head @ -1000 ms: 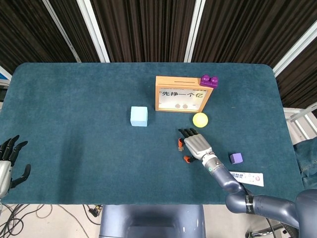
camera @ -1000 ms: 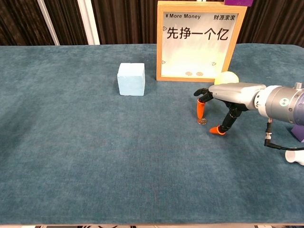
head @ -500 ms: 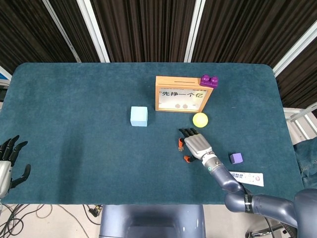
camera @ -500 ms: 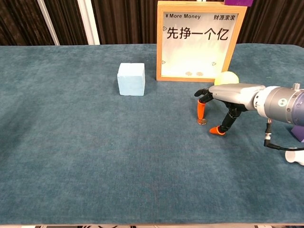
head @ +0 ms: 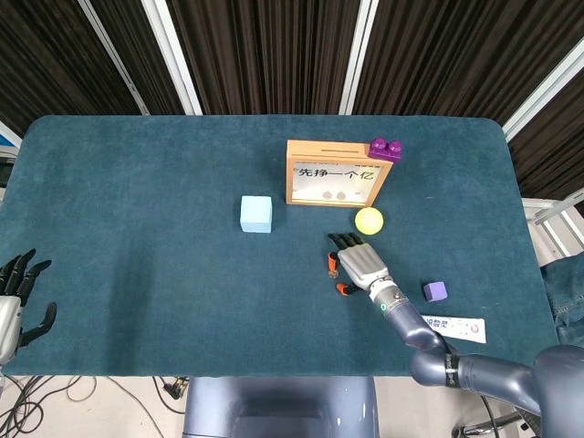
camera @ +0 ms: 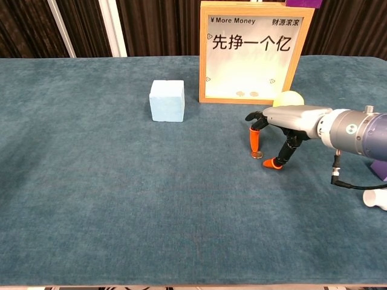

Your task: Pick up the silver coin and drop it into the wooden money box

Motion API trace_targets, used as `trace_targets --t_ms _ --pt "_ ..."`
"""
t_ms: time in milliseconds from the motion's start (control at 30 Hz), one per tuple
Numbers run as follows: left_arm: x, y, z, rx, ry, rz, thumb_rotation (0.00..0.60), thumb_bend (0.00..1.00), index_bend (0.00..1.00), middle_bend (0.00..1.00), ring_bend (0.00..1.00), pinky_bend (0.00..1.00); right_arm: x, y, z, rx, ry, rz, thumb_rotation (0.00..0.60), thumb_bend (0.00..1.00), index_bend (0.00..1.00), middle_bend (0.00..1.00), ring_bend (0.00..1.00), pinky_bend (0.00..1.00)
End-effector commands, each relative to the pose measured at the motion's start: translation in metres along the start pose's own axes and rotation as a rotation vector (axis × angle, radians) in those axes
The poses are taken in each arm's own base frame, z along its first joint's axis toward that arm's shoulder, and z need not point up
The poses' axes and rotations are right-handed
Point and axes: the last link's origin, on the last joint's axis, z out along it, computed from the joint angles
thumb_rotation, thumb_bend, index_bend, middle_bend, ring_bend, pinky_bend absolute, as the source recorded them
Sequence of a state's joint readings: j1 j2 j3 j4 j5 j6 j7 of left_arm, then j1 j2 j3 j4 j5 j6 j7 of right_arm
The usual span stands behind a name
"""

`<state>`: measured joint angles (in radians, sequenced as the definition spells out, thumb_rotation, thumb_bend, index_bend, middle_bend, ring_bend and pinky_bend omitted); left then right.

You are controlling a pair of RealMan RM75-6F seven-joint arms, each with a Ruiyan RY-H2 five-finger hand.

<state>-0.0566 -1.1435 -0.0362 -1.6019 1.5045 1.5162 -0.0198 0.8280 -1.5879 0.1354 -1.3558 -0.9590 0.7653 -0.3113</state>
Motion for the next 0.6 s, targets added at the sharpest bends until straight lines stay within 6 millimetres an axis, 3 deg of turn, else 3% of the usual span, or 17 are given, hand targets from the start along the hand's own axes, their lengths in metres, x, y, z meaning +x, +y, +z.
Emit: trace_targets --t_ms 33,600 --pt "0.0 0.0 -0.0001 0.0 0.0 0.0 0.6 0.43 0.17 0.01 0.0 0.1 0.0007 -0.0007 0.001 0.001 0.003 0.0 0.6 0.37 0.42 0.0 0.0 0.0" --pt "-0.0002 -0.0002 -0.0001 0.002 -0.004 0.002 0.6 0.43 0.18 0.01 0.0 0.1 -0.0047 -0.0026 0.0089 -0.011 0.005 0.015 0.6 0.38 0.42 0.0 0.0 0.0"
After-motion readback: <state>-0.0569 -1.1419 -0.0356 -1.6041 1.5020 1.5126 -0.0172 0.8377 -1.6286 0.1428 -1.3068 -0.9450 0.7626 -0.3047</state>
